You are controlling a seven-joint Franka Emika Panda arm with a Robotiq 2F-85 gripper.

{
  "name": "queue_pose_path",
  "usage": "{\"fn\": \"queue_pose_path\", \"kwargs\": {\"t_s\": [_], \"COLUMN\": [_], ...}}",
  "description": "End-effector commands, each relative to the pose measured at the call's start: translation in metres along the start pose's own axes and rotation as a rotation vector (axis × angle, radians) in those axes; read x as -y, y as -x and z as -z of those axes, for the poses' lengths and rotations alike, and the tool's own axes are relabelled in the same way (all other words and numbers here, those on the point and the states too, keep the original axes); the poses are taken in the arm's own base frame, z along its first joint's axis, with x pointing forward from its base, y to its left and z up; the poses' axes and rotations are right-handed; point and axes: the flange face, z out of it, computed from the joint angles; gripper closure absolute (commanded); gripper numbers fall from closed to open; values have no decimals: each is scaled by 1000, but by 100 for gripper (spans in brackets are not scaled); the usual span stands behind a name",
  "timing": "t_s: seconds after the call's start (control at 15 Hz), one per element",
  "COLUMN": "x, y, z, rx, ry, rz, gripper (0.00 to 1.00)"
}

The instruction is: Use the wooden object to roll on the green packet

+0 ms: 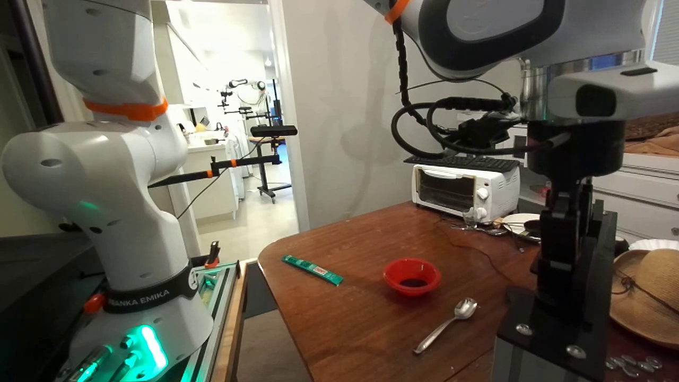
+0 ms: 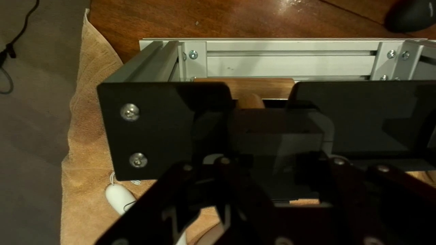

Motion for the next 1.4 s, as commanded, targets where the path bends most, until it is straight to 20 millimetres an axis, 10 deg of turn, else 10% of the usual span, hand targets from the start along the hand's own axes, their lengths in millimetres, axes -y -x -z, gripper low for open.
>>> {"fn": "queue_pose_path", "kwargs": {"t_s": [0.0, 0.8, 0.87, 0.93, 1.33], "x": [10, 12, 12, 11, 17], "y": [-10, -13, -12, -12, -4], "z": [3, -1, -1, -1, 10], "rx": [1, 34, 36, 35, 28], "ry": [-12, 7, 7, 5, -16], "rz": [16, 18, 17, 16, 6], "gripper": [78, 78, 64, 28, 0]}}
